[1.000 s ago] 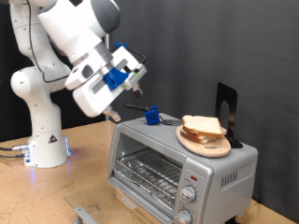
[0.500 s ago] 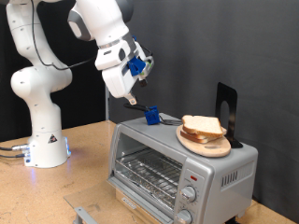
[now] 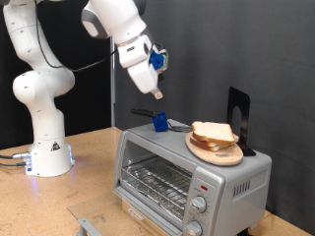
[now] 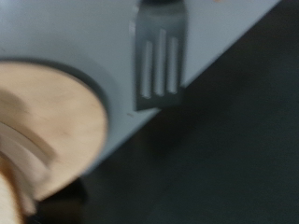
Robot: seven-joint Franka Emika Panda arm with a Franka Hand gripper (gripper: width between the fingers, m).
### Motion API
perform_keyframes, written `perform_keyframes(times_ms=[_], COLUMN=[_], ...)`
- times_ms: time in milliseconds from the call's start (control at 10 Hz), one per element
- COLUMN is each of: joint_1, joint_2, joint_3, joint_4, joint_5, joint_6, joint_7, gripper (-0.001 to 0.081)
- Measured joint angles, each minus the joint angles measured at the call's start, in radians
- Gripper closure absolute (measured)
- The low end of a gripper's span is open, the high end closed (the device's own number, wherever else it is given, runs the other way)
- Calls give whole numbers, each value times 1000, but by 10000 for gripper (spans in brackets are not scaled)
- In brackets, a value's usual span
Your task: Make a piece of toast with the oven
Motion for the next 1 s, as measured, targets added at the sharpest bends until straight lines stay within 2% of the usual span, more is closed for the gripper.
perform_keyframes(times_ms=[200, 300, 400, 600, 800, 1000], joint_1=[7, 5, -7, -57, -91, -100], joint_2=[-45, -70, -97, -150, -187, -207], joint_3=[56, 90, 129, 201, 220, 219], joint_4=[-17, -29, -45, -100, -155, -184], joint_5=[-28, -74, -143, -270, -297, -283], joint_6=[-7, -26, -29, -8, 64, 117], joint_7=[27, 74, 126, 227, 263, 287], gripper=[3, 3, 3, 3, 3, 3])
